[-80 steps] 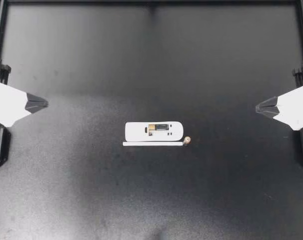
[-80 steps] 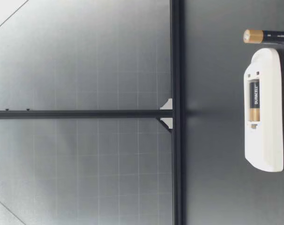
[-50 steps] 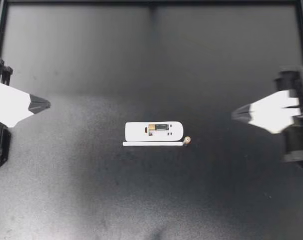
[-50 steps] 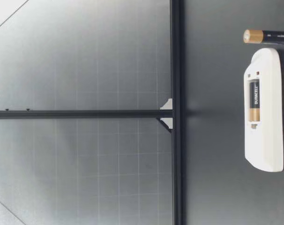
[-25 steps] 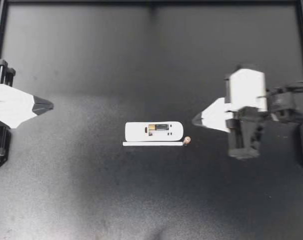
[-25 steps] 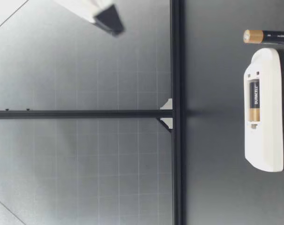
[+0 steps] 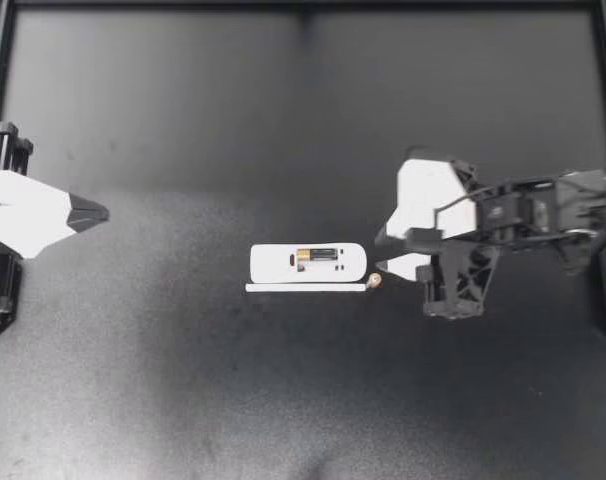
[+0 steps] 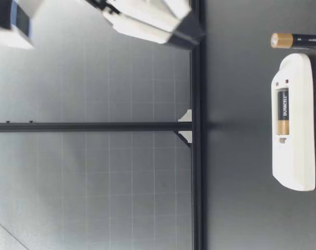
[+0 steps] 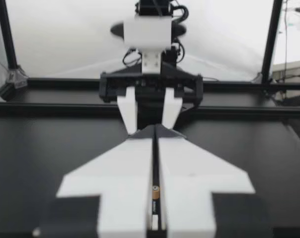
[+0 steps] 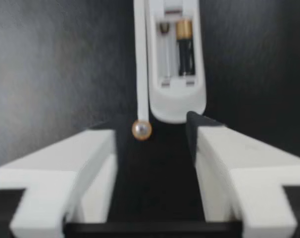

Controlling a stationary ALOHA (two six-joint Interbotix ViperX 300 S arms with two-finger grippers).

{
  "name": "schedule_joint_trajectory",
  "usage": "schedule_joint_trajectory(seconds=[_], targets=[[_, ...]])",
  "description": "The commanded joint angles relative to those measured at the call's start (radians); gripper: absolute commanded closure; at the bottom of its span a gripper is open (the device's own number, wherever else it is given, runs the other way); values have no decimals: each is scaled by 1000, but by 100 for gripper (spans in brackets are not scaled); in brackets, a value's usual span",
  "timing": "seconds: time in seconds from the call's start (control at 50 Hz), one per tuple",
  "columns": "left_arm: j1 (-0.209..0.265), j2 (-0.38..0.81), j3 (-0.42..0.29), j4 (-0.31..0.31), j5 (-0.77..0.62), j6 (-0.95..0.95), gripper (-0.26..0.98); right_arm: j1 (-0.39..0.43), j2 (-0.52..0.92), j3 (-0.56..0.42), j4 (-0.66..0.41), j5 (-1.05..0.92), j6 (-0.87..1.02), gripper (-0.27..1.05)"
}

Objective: Place the battery into the slot of the remote controller.

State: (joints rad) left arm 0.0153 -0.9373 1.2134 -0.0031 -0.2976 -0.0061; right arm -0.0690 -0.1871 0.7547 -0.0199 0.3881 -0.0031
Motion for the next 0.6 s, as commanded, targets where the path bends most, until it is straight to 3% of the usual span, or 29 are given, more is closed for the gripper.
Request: schedule_joint_trajectory(seconds=[0.0,0.58], targets=[[2,8,-11,0,-9,0,88,-6,21,-43,0,34,-3,25],[2,8,-3,0,-11,3,88,0,181,-84,-2,55,-6,25]])
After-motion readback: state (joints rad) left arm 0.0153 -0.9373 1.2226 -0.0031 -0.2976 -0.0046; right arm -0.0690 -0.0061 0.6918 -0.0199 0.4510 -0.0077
